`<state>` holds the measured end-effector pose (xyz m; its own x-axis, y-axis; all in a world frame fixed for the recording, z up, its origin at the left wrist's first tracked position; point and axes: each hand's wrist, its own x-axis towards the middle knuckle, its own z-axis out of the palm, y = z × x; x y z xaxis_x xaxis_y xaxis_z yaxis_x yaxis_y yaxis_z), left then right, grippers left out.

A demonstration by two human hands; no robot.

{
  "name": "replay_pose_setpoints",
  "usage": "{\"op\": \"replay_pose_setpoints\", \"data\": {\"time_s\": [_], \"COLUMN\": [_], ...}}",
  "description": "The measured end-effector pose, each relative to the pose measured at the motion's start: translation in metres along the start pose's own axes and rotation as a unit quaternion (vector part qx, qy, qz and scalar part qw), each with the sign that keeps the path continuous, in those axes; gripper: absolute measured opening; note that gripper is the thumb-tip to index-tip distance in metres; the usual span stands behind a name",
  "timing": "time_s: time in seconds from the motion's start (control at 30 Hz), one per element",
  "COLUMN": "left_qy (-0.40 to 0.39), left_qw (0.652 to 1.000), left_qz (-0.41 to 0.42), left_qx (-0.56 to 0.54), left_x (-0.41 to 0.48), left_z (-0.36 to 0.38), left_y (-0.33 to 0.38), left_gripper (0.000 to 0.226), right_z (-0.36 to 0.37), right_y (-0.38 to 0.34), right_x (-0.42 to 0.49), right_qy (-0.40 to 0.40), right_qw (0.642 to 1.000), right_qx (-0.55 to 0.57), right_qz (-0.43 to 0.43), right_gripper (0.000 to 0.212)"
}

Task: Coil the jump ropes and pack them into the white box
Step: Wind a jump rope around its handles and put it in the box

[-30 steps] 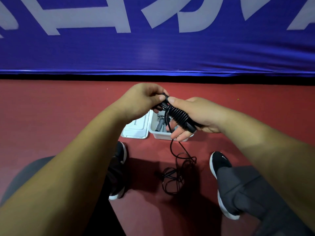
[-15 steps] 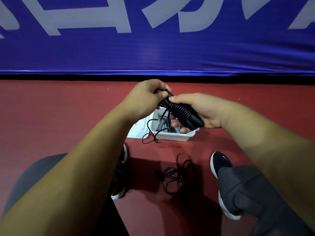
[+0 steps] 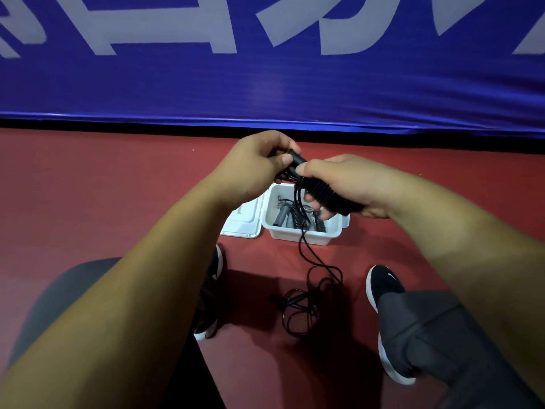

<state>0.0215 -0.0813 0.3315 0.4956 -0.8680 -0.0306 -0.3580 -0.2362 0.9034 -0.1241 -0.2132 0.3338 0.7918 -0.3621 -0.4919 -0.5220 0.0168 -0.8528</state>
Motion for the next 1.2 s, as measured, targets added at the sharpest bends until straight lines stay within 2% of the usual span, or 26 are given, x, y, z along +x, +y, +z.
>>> {"op": "replay_pose_setpoints", "data": {"time_s": [0.07, 0.17, 0.37, 0.6, 0.67, 0.83, 1.0, 1.1, 1.2], "left_qy": [0.005, 0.013, 0.003, 0.006, 0.012, 0.012, 0.027, -0.025, -0.123], "left_qw": [1.000, 1.000, 1.000, 0.999, 0.999, 0.999, 0.995, 0.988, 0.984], "left_qz": [-0.002, 0.001, 0.000, -0.010, -0.020, -0.032, -0.047, -0.076, -0.074], "left_qx": [0.003, 0.009, 0.005, 0.037, 0.040, -0.006, -0.081, -0.129, -0.103], "left_x": [0.002, 0.003, 0.000, 0.002, 0.004, 0.006, 0.006, 0.004, 0.001], "left_z": [0.000, -0.001, -0.002, -0.005, -0.006, -0.005, 0.004, 0.008, 0.012], "left_y": [-0.002, -0.001, 0.001, 0.001, 0.001, 0.001, 0.000, 0.000, -0.004], "left_gripper": [0.024, 0.023, 0.023, 0.025, 0.023, 0.019, 0.025, 0.043, 0.046], "right_z": [0.004, 0.004, 0.000, -0.003, -0.001, 0.009, 0.000, -0.003, -0.007], "right_y": [-0.001, -0.001, -0.004, -0.005, -0.004, 0.003, 0.005, 0.002, -0.004], "right_x": [0.001, 0.003, -0.005, -0.012, -0.013, -0.006, -0.004, -0.005, -0.007], "right_qy": [0.045, 0.048, -0.012, -0.038, -0.019, 0.077, 0.083, 0.091, 0.099], "right_qw": [0.995, 0.997, 0.998, 0.995, 0.996, 0.996, 0.996, 0.995, 0.994], "right_qx": [-0.085, -0.042, 0.066, 0.053, 0.049, -0.026, 0.016, 0.021, 0.020], "right_qz": [-0.038, -0.039, 0.004, 0.072, 0.068, -0.026, -0.034, -0.042, -0.051], "right_gripper": [0.031, 0.039, 0.035, 0.046, 0.044, 0.040, 0.039, 0.040, 0.039]}}
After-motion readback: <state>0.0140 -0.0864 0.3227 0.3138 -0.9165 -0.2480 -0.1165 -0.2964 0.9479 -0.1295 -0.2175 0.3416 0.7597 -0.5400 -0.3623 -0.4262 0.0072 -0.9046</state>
